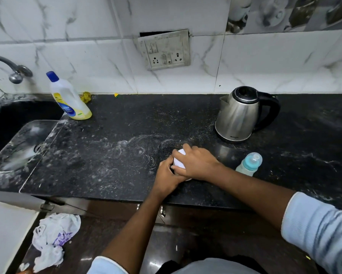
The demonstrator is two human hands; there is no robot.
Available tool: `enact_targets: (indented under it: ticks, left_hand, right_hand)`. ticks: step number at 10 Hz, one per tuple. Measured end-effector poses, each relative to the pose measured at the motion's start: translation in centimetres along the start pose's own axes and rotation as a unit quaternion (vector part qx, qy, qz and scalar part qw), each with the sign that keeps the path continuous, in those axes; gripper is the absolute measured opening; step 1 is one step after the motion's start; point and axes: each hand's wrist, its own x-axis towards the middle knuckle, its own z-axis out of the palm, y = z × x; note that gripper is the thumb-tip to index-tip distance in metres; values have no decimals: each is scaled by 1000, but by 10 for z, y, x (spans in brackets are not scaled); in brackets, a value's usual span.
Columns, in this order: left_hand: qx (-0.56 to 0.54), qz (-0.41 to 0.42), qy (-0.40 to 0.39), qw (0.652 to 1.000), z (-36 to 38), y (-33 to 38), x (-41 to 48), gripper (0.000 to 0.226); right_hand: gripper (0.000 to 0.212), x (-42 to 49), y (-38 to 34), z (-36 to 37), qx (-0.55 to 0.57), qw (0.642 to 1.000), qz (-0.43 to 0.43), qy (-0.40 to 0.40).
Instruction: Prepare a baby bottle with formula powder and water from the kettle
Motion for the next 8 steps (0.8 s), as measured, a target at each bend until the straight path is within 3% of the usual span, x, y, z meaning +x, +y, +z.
enact_targets:
  ticks: [2, 4, 6, 8]
  left_hand:
    - [-8, -6, 2, 1000, 0, 0, -1, 58]
    - [3, 11, -1, 1000, -1, 5, -2, 61]
    - [-23, -30, -32, 999, -6, 17, -6, 68]
    - [29, -55, -92, 994, -19, 30, 7, 103]
  right_hand:
    - [70, 4, 24, -6, 9, 996, -89, -3]
    - [60, 2, -8, 9, 34, 997, 59, 28]
    - [78, -14, -4, 3, 113, 991, 69, 8]
    - [68, -50, 8, -10, 123, 986, 97, 61]
